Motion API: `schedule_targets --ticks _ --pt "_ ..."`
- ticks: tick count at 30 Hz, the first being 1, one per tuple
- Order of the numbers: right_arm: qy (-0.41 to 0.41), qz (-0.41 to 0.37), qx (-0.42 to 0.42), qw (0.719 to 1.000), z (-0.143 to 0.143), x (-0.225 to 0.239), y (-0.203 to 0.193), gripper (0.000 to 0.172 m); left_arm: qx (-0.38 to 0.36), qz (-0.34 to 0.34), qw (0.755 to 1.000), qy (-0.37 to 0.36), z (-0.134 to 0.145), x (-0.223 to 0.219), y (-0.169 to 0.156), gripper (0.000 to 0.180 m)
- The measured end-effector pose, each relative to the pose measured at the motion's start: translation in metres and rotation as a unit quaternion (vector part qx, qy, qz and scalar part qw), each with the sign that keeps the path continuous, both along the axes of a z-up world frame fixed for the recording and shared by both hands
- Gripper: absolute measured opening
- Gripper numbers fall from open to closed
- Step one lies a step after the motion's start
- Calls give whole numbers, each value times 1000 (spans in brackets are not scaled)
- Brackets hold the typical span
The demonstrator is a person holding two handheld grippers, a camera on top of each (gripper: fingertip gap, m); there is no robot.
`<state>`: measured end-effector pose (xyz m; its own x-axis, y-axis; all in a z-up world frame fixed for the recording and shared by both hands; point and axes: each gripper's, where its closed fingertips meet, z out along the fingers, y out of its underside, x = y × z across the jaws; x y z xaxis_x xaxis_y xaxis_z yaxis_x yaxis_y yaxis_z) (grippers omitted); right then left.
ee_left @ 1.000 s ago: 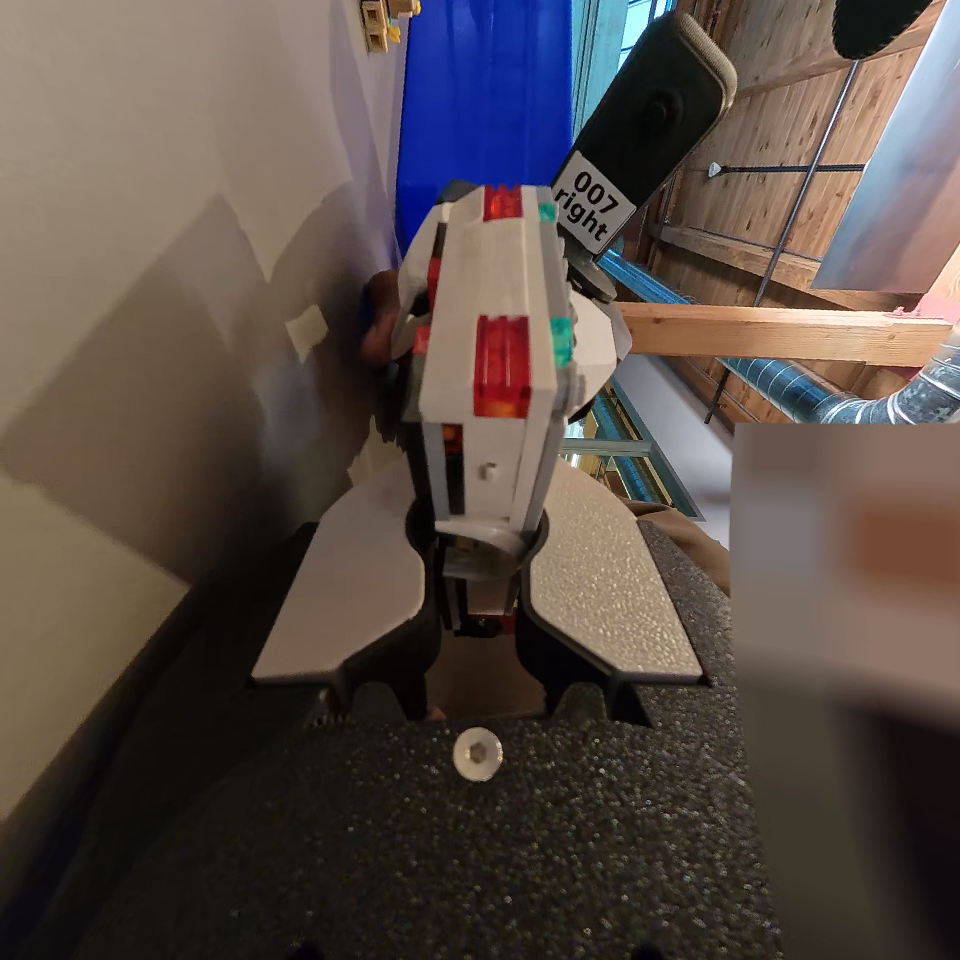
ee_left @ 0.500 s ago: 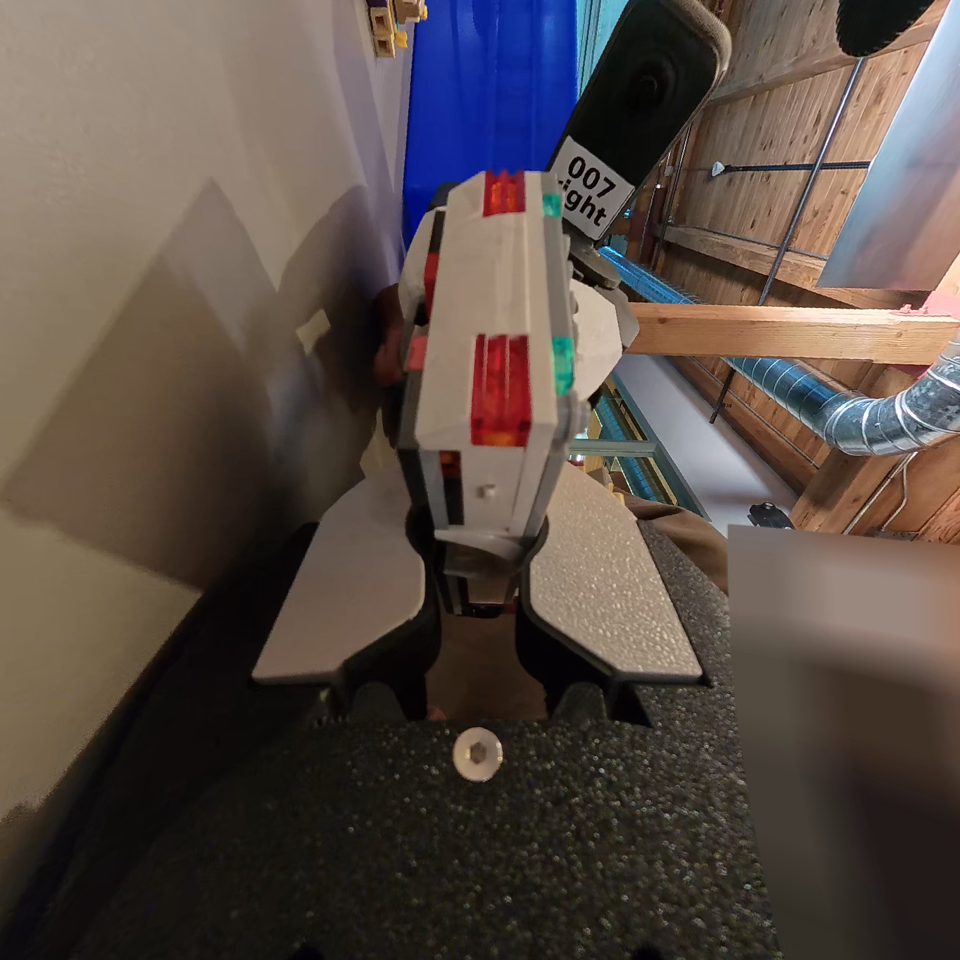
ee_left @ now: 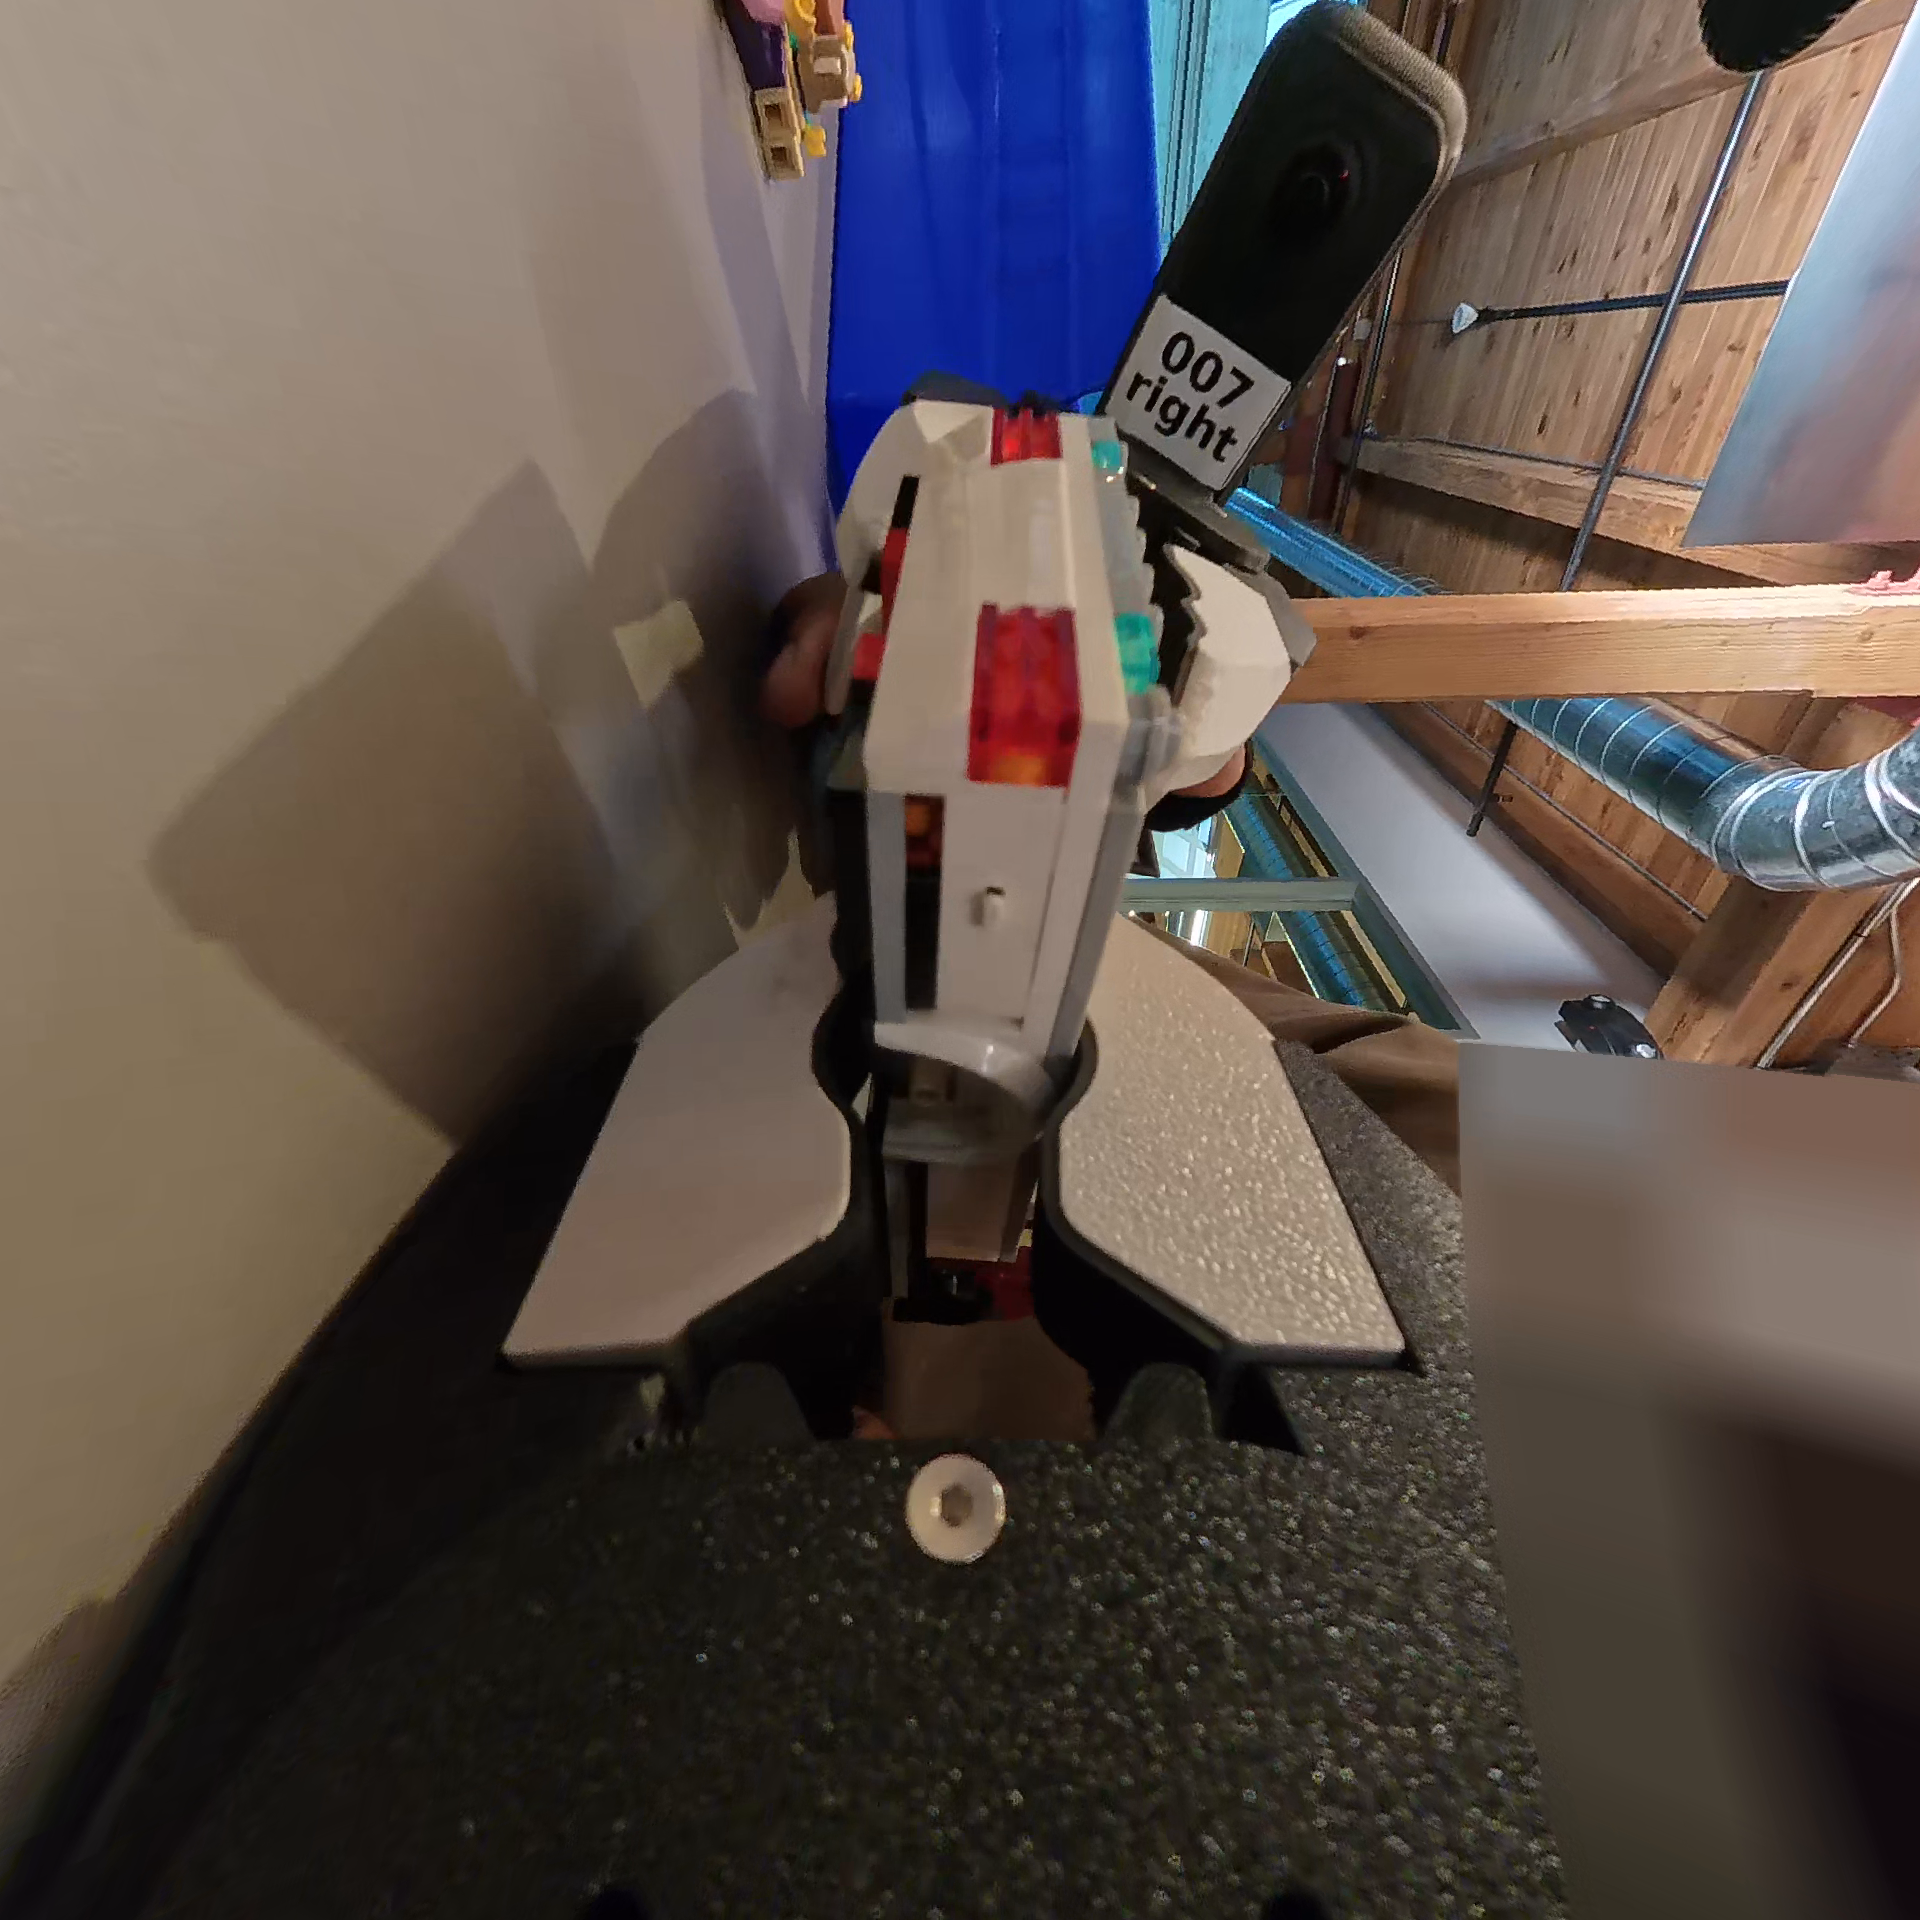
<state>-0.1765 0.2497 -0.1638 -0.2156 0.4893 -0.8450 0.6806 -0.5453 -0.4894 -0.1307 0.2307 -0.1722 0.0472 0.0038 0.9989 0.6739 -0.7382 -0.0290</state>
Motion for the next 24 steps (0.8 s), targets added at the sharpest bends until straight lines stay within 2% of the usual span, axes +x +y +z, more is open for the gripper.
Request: schedule_targets --ticks 4,14,18,20,24 --pt "-9 -6 13 1000 -4 -1 0 39 1 -9 1000 12 -1 3 -1 31" --pt "-3 -4 6 1000 -4 -1 0 37 3 -16 999 36 -3 2 -2 31" --pt "-2 -10 21 1000 -4 -2 1 38 7 -18 997 80 -6 -3 -1 31" --pt "-5 -13 40 999 -6 -1 4 45 11 -27 994 108 -8 -4 -1 31" --pt "29 -34 96 994 2 -1 16 51 16 -48 992 119 -7 0 -1 32"
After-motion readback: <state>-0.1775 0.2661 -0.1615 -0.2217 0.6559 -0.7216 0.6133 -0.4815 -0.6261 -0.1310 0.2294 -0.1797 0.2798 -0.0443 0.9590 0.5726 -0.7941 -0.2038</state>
